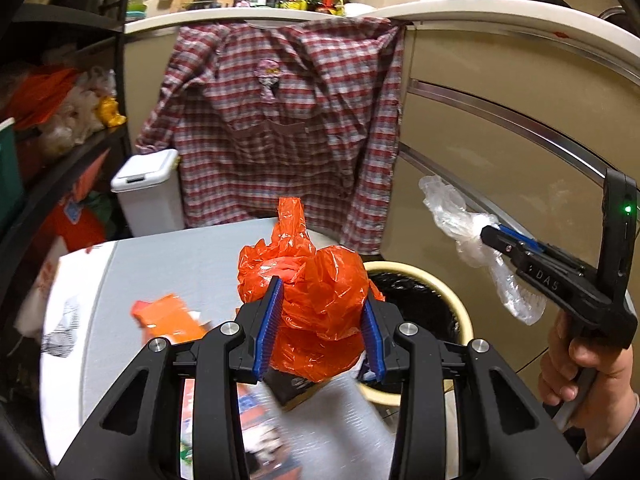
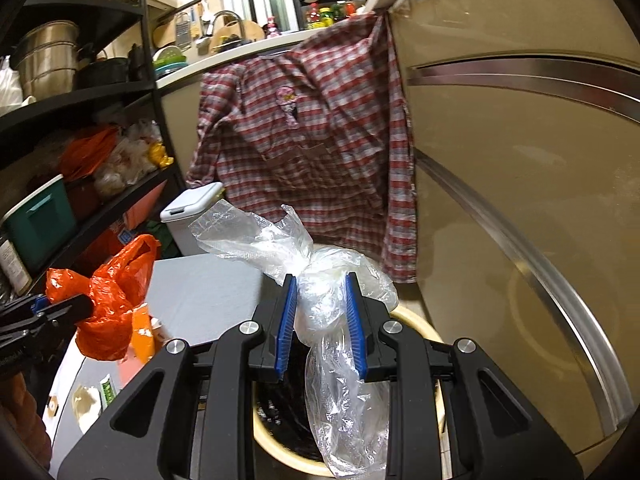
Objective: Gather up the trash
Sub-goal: 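Carry both bags over the bin and open both grippers to drop them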
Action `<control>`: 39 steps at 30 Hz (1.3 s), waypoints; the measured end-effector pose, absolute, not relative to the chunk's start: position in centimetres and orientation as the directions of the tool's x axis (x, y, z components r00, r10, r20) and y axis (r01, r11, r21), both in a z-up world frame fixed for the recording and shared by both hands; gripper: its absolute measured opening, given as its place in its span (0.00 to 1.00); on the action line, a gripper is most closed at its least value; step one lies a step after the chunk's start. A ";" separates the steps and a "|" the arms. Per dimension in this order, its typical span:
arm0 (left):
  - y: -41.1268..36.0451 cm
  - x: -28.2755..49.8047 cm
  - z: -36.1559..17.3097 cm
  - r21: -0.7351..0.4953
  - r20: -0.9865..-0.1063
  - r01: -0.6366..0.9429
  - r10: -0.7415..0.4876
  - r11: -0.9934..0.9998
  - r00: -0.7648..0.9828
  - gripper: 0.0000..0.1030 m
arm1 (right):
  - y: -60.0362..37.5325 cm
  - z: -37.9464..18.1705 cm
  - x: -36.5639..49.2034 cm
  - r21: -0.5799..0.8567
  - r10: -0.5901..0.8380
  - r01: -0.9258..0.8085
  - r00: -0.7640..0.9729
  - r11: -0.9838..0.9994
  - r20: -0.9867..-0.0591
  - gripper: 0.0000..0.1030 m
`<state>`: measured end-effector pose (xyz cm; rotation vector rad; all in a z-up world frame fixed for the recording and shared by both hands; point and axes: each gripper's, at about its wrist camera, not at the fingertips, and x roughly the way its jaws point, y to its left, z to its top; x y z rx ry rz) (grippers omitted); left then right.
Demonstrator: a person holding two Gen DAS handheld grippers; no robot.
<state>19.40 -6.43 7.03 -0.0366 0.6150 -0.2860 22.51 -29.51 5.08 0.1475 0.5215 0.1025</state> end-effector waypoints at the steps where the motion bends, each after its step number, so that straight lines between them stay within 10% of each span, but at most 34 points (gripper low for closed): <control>1: -7.0 19.7 6.9 -0.122 -0.564 0.260 -0.283 0.958 0.776 0.36 | -29.6 5.0 22.6 0.168 0.133 -0.056 0.861 0.984 -0.490 0.24; 39: -15.6 25.5 4.0 -0.154 -0.636 0.332 -0.350 0.931 0.687 0.43 | -32.0 4.1 25.0 0.183 0.084 0.018 0.842 0.983 -0.532 0.30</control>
